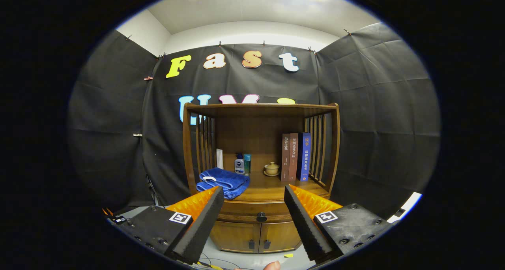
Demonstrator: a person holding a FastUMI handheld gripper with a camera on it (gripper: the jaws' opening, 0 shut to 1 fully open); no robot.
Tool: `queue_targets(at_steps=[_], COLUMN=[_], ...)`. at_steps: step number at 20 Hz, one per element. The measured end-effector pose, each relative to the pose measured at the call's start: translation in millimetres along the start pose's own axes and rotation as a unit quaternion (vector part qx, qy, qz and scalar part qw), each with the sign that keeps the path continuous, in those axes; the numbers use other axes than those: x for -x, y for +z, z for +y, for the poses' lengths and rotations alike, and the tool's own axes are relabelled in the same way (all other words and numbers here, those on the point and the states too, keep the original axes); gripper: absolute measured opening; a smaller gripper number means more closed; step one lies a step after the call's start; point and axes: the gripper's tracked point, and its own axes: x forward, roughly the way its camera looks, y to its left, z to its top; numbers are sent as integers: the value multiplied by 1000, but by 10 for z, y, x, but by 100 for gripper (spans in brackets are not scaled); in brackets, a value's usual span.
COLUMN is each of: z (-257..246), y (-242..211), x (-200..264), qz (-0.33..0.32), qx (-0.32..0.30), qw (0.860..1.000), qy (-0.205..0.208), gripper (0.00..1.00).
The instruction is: Pull open the drawer, take out the items inside it, and place them on the countertop above the cabinet.
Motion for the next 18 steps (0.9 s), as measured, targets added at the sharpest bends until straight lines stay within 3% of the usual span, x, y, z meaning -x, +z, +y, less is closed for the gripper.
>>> queue_targets(at_steps=[15, 18], z=[24, 13], y=[9, -70], x=[-43, -313], qz=[-23, -28], qx=[-5, -7], qw=[1000, 1000], qy=[12, 6], gripper=[98, 98])
